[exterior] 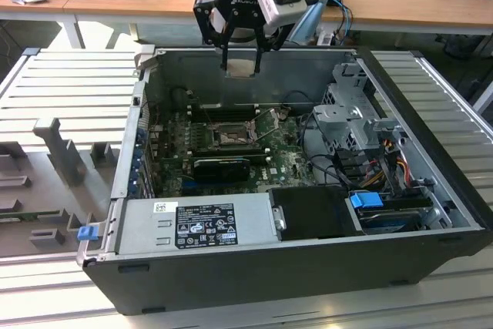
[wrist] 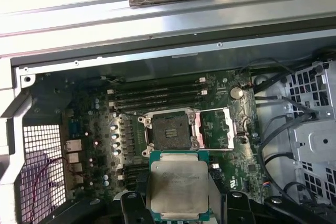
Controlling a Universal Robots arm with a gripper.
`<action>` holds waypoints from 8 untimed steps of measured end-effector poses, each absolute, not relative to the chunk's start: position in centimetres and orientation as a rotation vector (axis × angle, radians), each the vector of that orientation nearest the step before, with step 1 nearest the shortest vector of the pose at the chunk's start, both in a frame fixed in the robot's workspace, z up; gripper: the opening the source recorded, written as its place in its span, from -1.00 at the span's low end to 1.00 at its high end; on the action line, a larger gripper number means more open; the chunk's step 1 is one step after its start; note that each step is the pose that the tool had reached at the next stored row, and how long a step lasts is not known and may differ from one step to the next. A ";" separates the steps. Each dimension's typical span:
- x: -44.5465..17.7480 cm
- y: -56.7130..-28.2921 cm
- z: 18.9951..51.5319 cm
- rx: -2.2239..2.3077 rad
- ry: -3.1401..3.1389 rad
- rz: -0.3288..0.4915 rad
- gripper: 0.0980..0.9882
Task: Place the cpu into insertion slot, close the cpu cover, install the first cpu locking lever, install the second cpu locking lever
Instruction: 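Place the cpu into insertion slot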
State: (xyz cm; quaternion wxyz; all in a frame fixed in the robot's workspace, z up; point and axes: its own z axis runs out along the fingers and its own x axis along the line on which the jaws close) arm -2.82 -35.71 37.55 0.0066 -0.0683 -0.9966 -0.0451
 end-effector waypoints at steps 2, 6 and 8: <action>-2.8 -35.7 37.5 -0.251 -3.116 -0.142 -0.03; -2.8 -35.7 37.5 -0.323 -3.112 -0.142 -0.03; -2.8 -35.7 37.5 -0.357 -3.109 -0.143 -0.03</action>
